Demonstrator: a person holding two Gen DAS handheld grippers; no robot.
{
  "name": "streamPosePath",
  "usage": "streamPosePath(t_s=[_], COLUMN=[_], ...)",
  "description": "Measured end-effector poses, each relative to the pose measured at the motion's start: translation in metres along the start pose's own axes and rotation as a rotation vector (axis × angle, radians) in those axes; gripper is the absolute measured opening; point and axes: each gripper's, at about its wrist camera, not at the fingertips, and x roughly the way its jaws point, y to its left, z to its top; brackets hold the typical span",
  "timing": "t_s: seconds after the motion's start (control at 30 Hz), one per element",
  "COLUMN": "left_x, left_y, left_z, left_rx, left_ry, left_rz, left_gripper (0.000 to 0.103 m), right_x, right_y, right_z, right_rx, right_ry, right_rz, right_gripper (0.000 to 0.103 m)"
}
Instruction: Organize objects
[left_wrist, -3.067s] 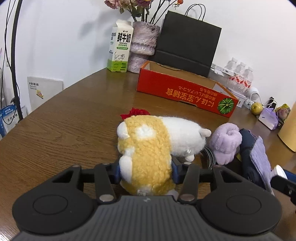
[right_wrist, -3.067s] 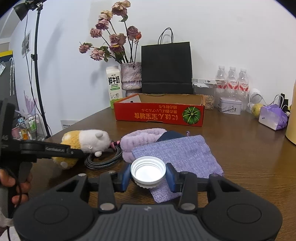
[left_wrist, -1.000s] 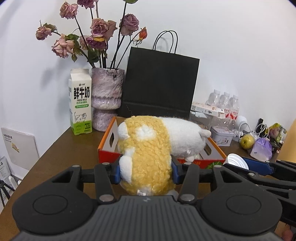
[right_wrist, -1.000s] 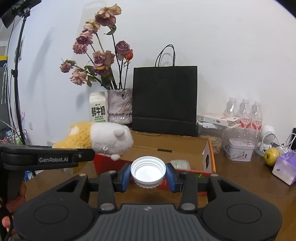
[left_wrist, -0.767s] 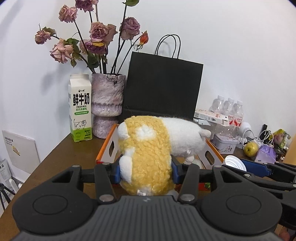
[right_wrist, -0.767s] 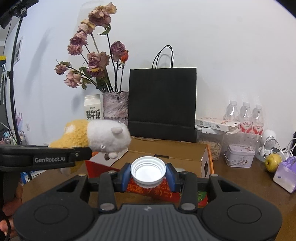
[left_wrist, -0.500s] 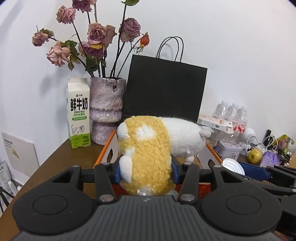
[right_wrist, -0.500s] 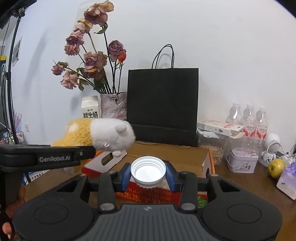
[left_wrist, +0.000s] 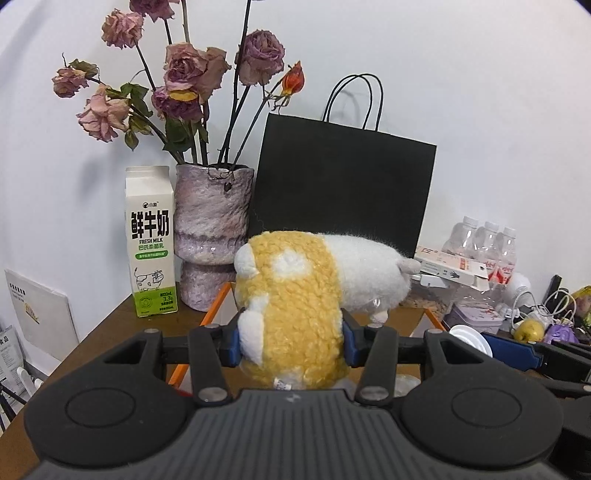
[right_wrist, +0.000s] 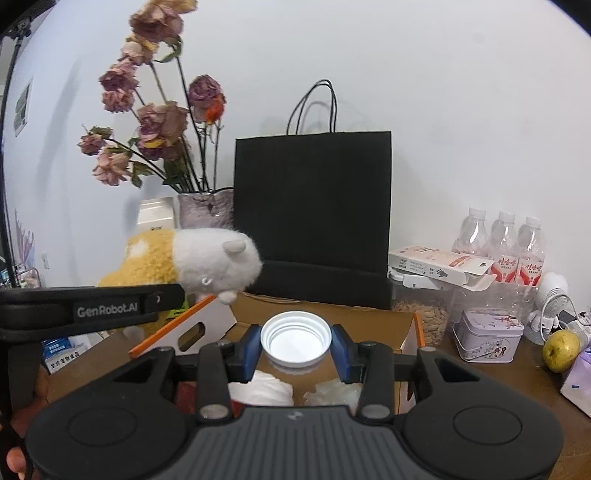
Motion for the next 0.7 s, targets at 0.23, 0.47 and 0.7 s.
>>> streamPosePath(t_s=[0.23,0.47,0.7], left_x=[0.032,0.065,0.080], left_y=[0.000,0.007,0.004], left_z=[0.000,-0.007,-0.018], left_rx=[0.007,0.002,0.020], left_ry=[0.032,0.074,0.098], left_rz=[0.028,0.053,0.027], left_gripper=[0.049,0.049,0.050], right_x=[0.036,0.068,0.090], right_y=[-0.011,-0.025,-0.043], right_z=[0.000,-0.010,-0.028], right_rx=[0.019,0.049,0.104], right_ry=[0.042,0.080,0.136], right_rz=[-0.022,-0.062,-0.111], right_gripper=[0.039,0.039,0.039])
